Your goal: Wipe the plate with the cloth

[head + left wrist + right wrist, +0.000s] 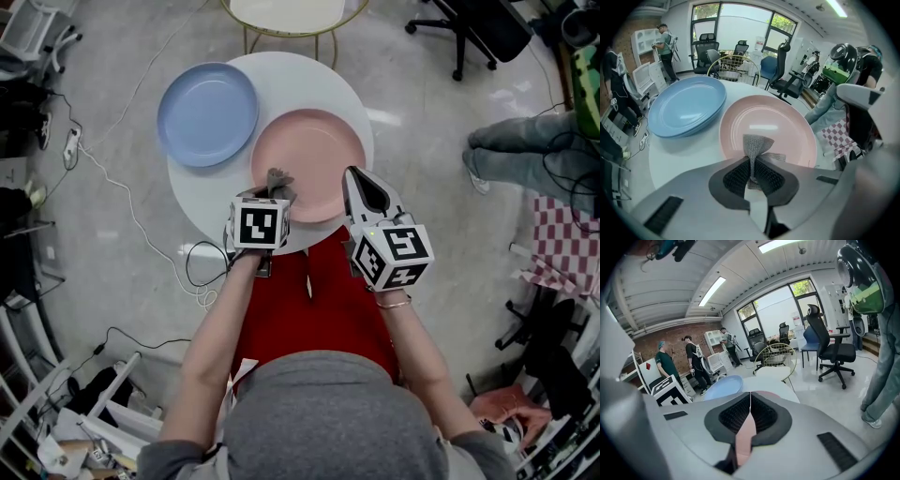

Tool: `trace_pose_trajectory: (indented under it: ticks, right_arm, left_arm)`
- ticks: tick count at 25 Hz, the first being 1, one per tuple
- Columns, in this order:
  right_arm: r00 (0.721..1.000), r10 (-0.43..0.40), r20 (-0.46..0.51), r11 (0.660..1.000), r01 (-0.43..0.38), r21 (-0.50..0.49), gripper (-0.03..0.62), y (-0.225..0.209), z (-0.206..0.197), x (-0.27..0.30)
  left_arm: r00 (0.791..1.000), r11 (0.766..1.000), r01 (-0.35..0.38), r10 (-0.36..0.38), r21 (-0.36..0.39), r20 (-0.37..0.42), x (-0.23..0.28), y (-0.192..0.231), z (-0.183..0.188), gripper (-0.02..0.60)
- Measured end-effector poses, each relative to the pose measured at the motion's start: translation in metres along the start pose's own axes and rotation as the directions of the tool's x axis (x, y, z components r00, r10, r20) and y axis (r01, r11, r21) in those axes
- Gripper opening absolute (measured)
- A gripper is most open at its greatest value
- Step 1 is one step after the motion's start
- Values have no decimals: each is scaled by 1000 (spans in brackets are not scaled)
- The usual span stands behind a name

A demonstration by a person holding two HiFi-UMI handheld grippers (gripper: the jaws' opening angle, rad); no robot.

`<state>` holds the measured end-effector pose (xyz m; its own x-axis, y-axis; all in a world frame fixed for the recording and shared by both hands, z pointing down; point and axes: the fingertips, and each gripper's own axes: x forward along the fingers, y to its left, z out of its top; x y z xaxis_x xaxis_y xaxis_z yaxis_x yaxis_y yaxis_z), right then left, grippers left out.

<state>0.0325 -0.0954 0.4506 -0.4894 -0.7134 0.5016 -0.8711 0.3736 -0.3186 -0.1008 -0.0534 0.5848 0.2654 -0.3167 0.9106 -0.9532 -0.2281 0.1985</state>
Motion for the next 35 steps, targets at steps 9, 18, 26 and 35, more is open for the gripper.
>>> trace_pose_trajectory:
  ticks: [9, 18, 26, 35]
  right_arm:
    - [1000, -5, 15, 1000, 5, -10, 29, 12, 5, 3]
    - [998, -20, 56, 1000, 21, -17, 29, 23, 10, -10]
    - [994, -33, 101, 999, 36, -30, 29, 37, 12, -29]
    - [986, -47, 159, 998, 54, -41, 29, 54, 15, -54]
  left_arm:
    - [999, 999, -32, 32, -22, 26, -11, 25, 10, 35]
    - [991, 998, -62, 65, -29, 120, -40, 40, 24, 34]
    - [960, 998, -54, 59, -25, 272, -82, 44, 36, 34]
    - [908, 999, -43, 39, 1, 418, -131, 37, 42, 34]
